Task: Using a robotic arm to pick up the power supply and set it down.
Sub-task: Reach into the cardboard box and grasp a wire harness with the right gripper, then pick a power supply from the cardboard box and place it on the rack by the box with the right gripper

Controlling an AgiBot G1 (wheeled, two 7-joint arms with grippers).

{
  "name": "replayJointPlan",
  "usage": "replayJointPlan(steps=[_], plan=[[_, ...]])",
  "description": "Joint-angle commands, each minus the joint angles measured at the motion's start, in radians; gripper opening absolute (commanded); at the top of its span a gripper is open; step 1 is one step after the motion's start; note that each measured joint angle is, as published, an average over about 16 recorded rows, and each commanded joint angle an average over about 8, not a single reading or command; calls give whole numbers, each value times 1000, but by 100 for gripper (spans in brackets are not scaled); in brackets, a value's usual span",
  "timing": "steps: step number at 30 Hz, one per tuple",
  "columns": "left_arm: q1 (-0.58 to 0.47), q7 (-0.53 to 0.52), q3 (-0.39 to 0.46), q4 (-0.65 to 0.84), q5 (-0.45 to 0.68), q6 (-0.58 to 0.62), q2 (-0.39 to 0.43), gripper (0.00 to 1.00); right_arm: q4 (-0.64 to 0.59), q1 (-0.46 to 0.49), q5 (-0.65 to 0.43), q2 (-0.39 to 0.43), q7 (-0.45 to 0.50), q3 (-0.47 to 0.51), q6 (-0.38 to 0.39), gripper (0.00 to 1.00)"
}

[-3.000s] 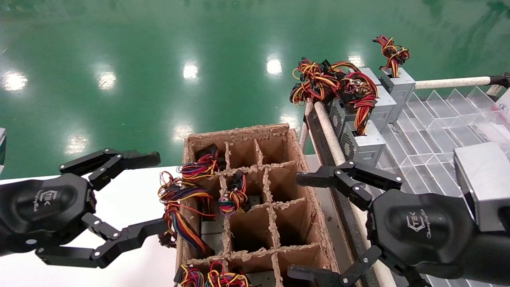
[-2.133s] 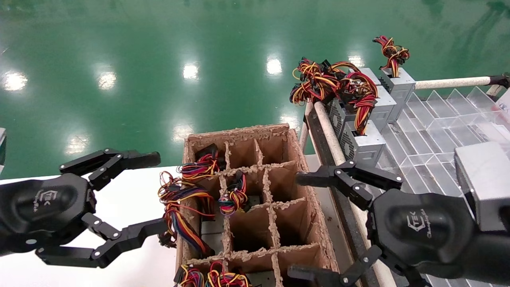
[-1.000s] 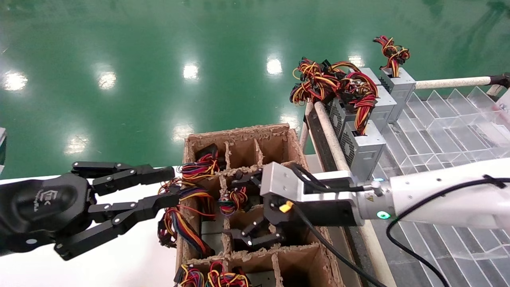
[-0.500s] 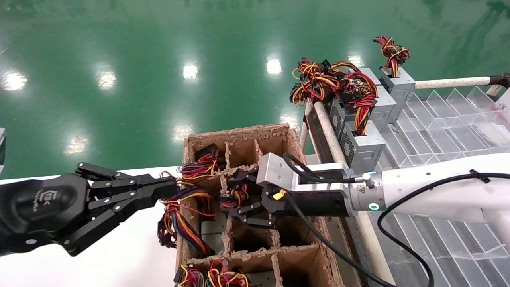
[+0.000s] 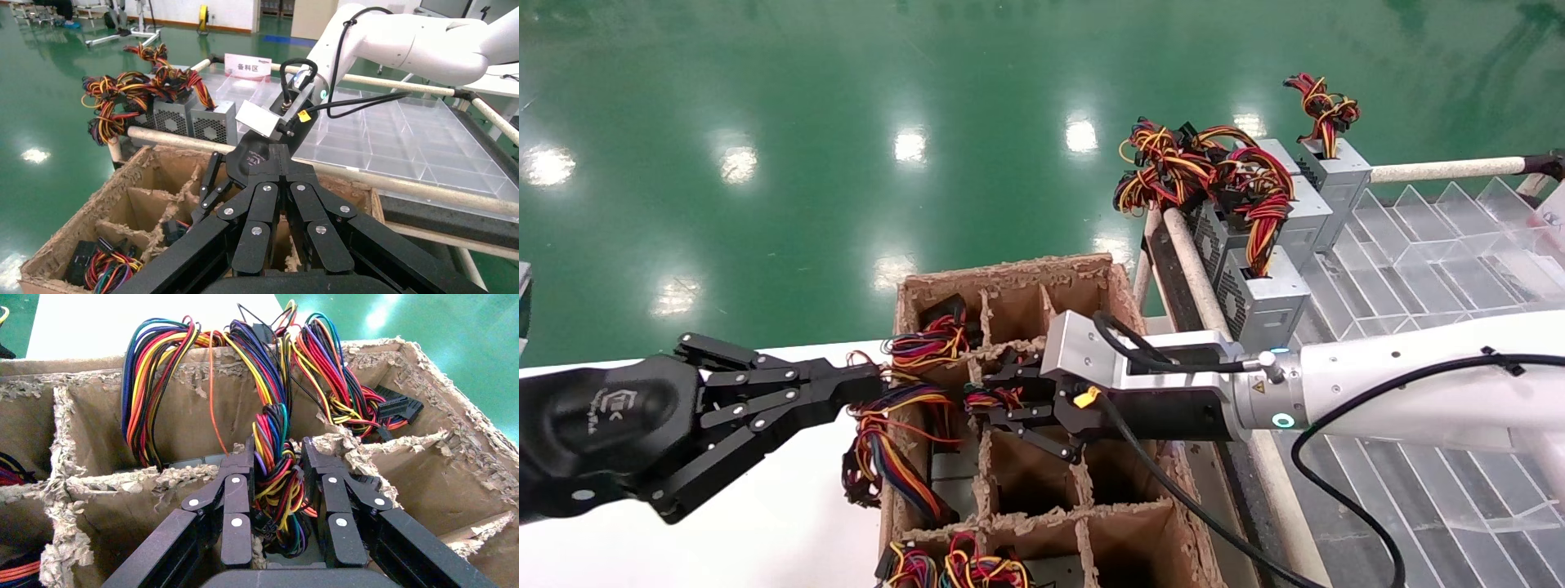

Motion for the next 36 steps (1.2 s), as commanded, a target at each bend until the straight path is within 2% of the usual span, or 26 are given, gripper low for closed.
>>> replayJointPlan(steps=[1,12,22,29,36], plan=[[0,0,0,0,0,0,0,0,3,1,-2,0,1,0,2,0],[0,0,0,0,0,0,0,0,84,15,35,50,6,33,-11,0],[0,0,0,0,0,0,0,0,236,60,86,132,21,93,-28,0],[0,0,0,0,0,0,0,0,313,170,66,177,28,113,-61,0],[0,0,0,0,0,0,0,0,338,358,34,199,-37,117,-164,0]])
